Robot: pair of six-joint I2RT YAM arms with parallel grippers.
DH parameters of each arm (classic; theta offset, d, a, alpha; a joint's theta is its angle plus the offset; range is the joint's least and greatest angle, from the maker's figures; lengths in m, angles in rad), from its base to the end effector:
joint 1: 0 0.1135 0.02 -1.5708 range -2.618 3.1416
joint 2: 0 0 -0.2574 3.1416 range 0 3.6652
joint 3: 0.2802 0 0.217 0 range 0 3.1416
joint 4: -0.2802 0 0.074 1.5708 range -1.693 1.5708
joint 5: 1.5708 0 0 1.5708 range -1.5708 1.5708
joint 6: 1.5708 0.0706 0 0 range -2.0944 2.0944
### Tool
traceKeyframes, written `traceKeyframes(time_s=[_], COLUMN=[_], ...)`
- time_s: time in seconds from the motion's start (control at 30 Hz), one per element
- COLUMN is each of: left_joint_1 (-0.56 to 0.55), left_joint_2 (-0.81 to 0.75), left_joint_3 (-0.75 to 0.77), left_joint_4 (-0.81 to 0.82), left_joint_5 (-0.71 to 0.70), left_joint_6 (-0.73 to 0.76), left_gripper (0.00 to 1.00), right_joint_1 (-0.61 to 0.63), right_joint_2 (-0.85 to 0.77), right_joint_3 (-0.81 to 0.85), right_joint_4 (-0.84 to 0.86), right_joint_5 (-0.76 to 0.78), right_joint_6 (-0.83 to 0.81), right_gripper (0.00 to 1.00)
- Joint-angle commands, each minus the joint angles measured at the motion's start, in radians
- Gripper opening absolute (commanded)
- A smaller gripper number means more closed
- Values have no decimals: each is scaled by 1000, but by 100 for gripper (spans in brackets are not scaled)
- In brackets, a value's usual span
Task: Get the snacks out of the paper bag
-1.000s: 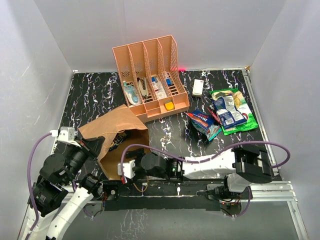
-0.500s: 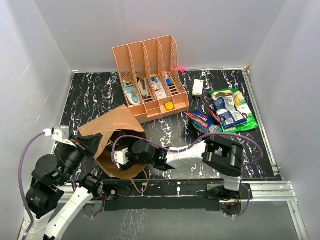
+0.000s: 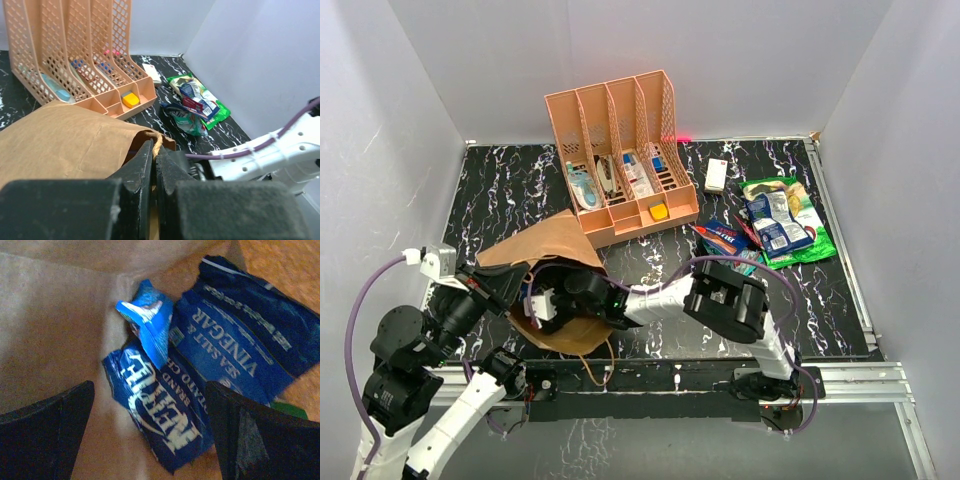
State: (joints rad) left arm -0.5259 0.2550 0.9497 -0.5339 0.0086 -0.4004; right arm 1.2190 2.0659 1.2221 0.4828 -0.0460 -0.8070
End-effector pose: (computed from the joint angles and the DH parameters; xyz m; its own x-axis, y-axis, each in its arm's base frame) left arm 0.0304 -0.0183 0.3812 -0.0710 -0.4095 -0.9096 0.5230 0.7612 -0.3835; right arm 0.1558 0.4338 0.1730 0.6038 -0.4488 -0.6588 -0.7468 -0.0293 -0.6644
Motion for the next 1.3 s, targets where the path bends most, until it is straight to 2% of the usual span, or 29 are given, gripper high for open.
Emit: traceKeyframes(time_s=[0.0,0.13,0.27,0.37,0.53,0.57,0.63,0.67,0.7,0.83,0.97,1.1,1.27], left_joint_1=[-2,-2,-3,-2,-3,-3,-3,-3,-3,-2,-3,-3,-3], left_joint_2=[40,71,60,35,10,8,5,1,-5,-53,-136,-172,-148], left_joint_3=[21,23,18,12,14,18,23,26,26,5,-55,-73,-51], left_joint_4=[48,48,41,24,-14,-25,-51,-65,-76,-127,-159,-168,-168], left_joint_5=[104,173,183,163,143,140,122,106,84,-43,-141,-169,-168], left_joint_6=[22,31,11,-3,-23,-24,-27,-28,-31,-47,-84,-114,-101], left_gripper=[0,0,0,0,0,0,0,0,0,0,0,0,0], right_joint_1=[-5,-18,-38,-54,-88,-95,-104,-105,-105,-104,-92,-80,-78], right_joint_2=[85,203,306,348,379,381,377,371,360,266,118,43,42], right_joint_3=[104,266,371,408,489,508,536,544,549,456,238,83,45], right_joint_4=[44,-10,1,50,160,176,193,194,198,223,270,291,246], right_joint_5=[-103,-83,35,139,264,272,276,277,287,291,270,191,128], right_joint_6=[-74,-73,-68,-68,-32,-27,-20,-19,-14,21,72,88,123], right_gripper=[97,96,89,79,45,36,24,12,8,8,8,8,8])
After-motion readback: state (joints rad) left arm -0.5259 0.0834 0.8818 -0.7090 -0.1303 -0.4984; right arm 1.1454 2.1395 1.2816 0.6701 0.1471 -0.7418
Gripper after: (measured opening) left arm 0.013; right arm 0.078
